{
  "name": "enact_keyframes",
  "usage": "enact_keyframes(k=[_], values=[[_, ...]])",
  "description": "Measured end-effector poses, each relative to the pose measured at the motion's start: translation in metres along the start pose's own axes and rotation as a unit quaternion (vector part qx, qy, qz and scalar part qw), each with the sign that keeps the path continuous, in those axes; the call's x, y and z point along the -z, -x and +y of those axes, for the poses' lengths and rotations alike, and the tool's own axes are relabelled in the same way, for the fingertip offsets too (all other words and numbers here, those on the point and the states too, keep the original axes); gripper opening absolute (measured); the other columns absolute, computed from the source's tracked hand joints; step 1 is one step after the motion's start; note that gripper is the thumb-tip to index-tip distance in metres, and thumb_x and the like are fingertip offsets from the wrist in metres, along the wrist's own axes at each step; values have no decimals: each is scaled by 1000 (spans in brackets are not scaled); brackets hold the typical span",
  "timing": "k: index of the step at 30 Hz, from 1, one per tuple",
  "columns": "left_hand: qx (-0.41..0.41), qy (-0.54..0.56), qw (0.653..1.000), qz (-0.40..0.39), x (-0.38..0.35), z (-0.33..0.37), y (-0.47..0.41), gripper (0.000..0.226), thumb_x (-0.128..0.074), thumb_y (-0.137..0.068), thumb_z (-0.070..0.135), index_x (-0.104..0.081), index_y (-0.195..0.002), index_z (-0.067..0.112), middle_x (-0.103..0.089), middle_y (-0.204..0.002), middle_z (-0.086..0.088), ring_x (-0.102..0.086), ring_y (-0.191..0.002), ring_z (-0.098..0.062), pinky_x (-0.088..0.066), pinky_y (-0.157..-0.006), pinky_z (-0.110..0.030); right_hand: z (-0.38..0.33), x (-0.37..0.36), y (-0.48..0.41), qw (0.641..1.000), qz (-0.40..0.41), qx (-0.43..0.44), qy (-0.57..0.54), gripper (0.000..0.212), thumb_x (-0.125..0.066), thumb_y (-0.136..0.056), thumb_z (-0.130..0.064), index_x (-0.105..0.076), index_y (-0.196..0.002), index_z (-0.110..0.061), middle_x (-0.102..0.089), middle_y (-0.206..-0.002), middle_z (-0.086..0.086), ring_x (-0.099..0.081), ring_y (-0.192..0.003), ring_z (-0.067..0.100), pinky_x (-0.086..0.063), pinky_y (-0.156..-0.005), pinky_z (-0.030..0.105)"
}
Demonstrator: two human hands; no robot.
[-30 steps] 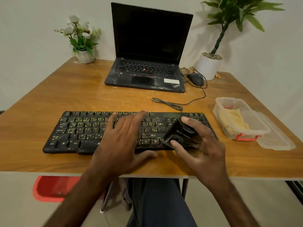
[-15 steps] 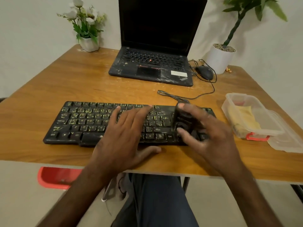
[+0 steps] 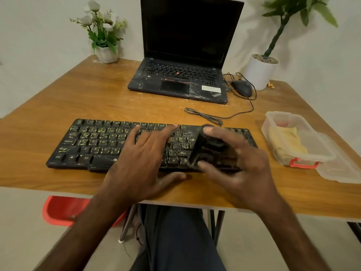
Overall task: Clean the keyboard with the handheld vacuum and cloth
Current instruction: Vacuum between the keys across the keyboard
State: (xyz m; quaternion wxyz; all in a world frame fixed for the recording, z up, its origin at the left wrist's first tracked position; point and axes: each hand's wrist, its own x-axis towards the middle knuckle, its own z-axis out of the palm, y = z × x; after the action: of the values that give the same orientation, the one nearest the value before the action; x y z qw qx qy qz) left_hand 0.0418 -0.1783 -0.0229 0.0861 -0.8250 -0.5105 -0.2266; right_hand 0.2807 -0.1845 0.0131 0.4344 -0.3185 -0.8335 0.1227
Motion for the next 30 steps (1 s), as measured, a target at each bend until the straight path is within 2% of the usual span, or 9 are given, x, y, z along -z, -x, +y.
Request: enact_keyframes(k=[2, 7, 11, 13, 16, 20, 22, 25, 30], values=[[0, 9, 1000, -6, -1, -1, 1, 99, -40, -85, 82, -26, -153, 12, -62, -128, -7, -59, -118, -25, -30, -116, -60, 2, -3, 5, 999, -27, 14, 26, 67, -77, -83, -19, -44, -141, -31, -56, -127, -11, -62, -111, 6, -57, -81, 17], [3, 32, 999, -8, -1, -1, 0, 96, -38, -84, 81, -22, -153, 15, -63, -128, -4, -60, -118, -23, -29, -116, -61, 12, 7, -4, 994, 68, -80, 3, 69, -78, -81, -14, -46, -139, -35, -57, -128, -21, -65, -109, 7, -62, -73, 27], [2, 53, 999, -4, -1, -2, 1, 94, -38, -87, 80, -22, -153, 15, -61, -133, -6, -57, -124, -22, -26, -118, -60, -11, -14, -2, 997, -12, -10, -69, 68, -79, -81, -14, -46, -138, -29, -55, -133, -19, -62, -116, 8, -60, -79, 25], [2, 63, 998, -6, -1, -2, 2, 92, -39, -88, 78, -23, -153, 15, -60, -135, -6, -56, -126, -22, -25, -119, -61, -9, -21, -4, 999, -43, 16, -22, 66, -78, -84, -16, -45, -140, -29, -57, -129, -14, -61, -116, 8, -59, -83, 23], [2, 35, 999, -9, 0, -3, 2, 94, -43, -86, 76, -22, -154, 15, -61, -131, -5, -58, -122, -22, -25, -119, -58, 4, -17, -15, 998, 11, -13, 56, 67, -77, -85, -16, -43, -141, -30, -58, -133, -5, -62, -113, 10, -60, -82, 29], [2, 41, 999, -6, 1, -2, 3, 93, -40, -87, 76, -25, -153, 13, -61, -129, -5, -58, -121, -22, -27, -118, -60, -3, -16, -14, 1000, -7, -2, -1, 67, -78, -84, -14, -44, -140, -28, -57, -135, -6, -62, -115, 10, -59, -83, 26], [1, 49, 999, -7, 1, -2, 3, 92, -41, -88, 76, -24, -153, 13, -60, -132, -6, -57, -123, -22, -26, -118, -61, -6, -20, -11, 998, -49, 27, 28, 68, -77, -85, -16, -43, -142, -30, -56, -133, -9, -61, -116, 8, -58, -86, 24], [-1, 34, 999, -3, 1, -2, 3, 93, -44, -86, 75, -23, -154, 14, -60, -129, -6, -58, -121, -22, -28, -117, -60, 6, -12, -16, 995, -7, -2, 103, 68, -76, -86, -17, -42, -142, -33, -60, -131, -4, -61, -112, 8, -59, -82, 28], [4, 31, 1000, -6, -1, -3, 2, 95, -41, -87, 77, -22, -155, 14, -60, -130, -7, -57, -121, -23, -28, -117, -58, -2, -11, -9, 1000, -13, -23, -5, 69, -79, -83, -15, -45, -140, -33, -57, -133, -10, -63, -114, 9, -60, -78, 24]])
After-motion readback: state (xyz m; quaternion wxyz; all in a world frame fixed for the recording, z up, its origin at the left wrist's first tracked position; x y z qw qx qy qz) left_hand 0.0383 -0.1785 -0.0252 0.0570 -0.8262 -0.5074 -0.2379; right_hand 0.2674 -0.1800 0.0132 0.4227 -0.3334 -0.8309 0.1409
